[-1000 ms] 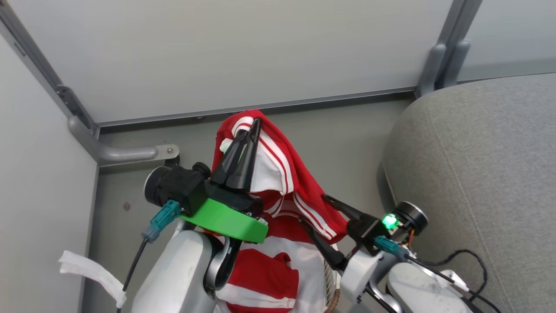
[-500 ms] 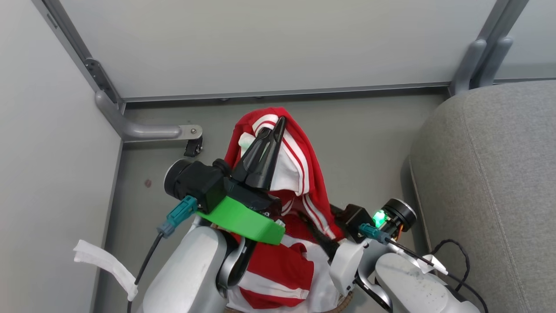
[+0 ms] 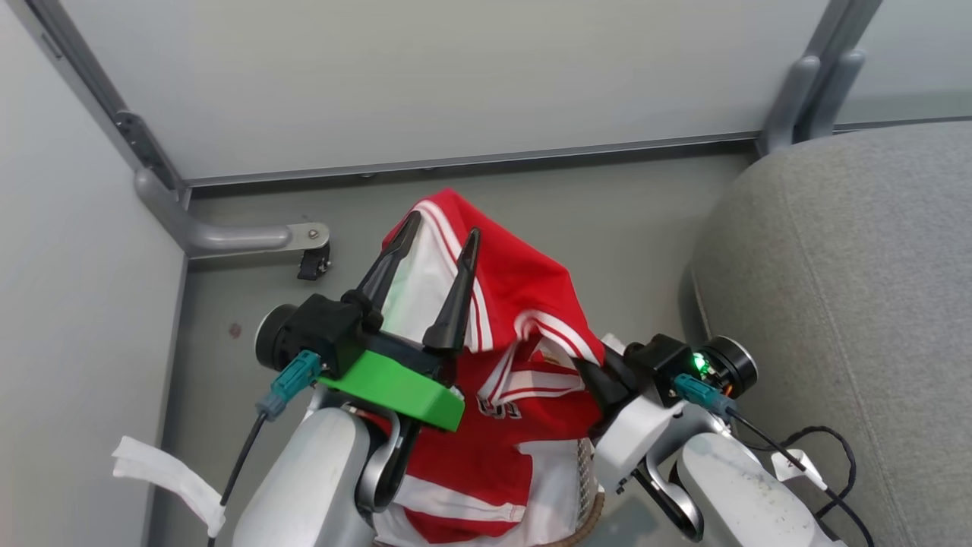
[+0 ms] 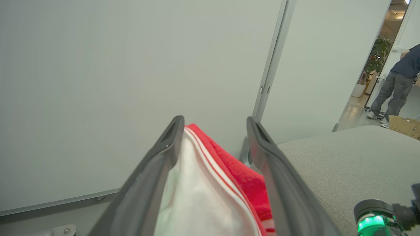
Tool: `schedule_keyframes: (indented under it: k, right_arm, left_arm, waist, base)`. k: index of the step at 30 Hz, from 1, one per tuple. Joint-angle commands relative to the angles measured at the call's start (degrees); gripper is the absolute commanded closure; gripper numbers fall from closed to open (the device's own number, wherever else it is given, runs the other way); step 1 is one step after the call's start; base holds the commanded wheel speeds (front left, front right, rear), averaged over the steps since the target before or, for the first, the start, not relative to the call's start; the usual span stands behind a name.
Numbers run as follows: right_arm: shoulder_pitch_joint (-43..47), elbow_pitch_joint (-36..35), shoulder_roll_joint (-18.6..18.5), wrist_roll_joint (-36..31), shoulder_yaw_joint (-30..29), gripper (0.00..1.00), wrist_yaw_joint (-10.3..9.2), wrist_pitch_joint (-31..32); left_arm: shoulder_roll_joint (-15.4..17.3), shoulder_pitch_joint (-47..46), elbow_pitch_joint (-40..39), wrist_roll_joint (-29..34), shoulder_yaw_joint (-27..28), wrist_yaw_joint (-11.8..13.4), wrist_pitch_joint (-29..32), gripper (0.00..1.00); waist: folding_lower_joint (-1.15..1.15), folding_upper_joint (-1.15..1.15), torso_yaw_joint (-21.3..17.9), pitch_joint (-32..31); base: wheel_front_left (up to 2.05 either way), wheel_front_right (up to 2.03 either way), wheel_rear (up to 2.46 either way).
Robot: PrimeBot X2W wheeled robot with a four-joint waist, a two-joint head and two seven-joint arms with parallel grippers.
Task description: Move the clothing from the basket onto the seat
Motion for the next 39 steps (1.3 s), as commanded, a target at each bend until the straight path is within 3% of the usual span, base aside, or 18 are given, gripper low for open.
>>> schedule_keyframes:
  k: [1,7,25,32,39]
  right_arm:
    - [1.28,-1.16,-0.21,-0.27,-0.52,1.00,-0.08,-0.04]
    - [4.05,-6.82,-0.10,0.56,-3.69,1.00,-0.08,-0.04]
    - [6.78,-18.19,0.31,1.22,-11.54,1.00,-0.08,-0.04]
    - [1.60,-22.54,-1.71,-0.15,-14.88,1.00,-0.08,-0.04]
    - [-11.75,-25.77,-9.75,-2.77,-20.24,1.00,-0.08,-0.04]
  left_arm:
    - [0.09,0.91,0.43,1.08,0.62,-0.16,-0.04,0.00]
    - [0.09,3.03,2.53,1.64,2.63,-0.16,-0.02,0.00]
    - [0.51,6.89,4.50,4.48,5.32,-0.16,-0.03,0.00]
    - [1.43,4.59,4.12,4.95,4.03,-0.16,-0.02,0.00]
    - [3.40,1.58,3.58,5.36,1.41,-0.16,-0.02,0.00]
  waist:
    - [0.00,0.00,-1.77,-0.16]
    - [0.00,0.00,-7.58,-0.22]
    - [0.00,0.00,-30.75,1.52]
    - [0.00,0.00,-34.63,5.11]
    - [0.00,0.00,-34.41,10.54]
  base:
    - [0.00,0.00,0.00]
    - [0.00,0.00,0.00]
    - [0.00,0.00,0.00]
    - [0.00,0.00,0.00]
    - [0.00,0.00,0.00]
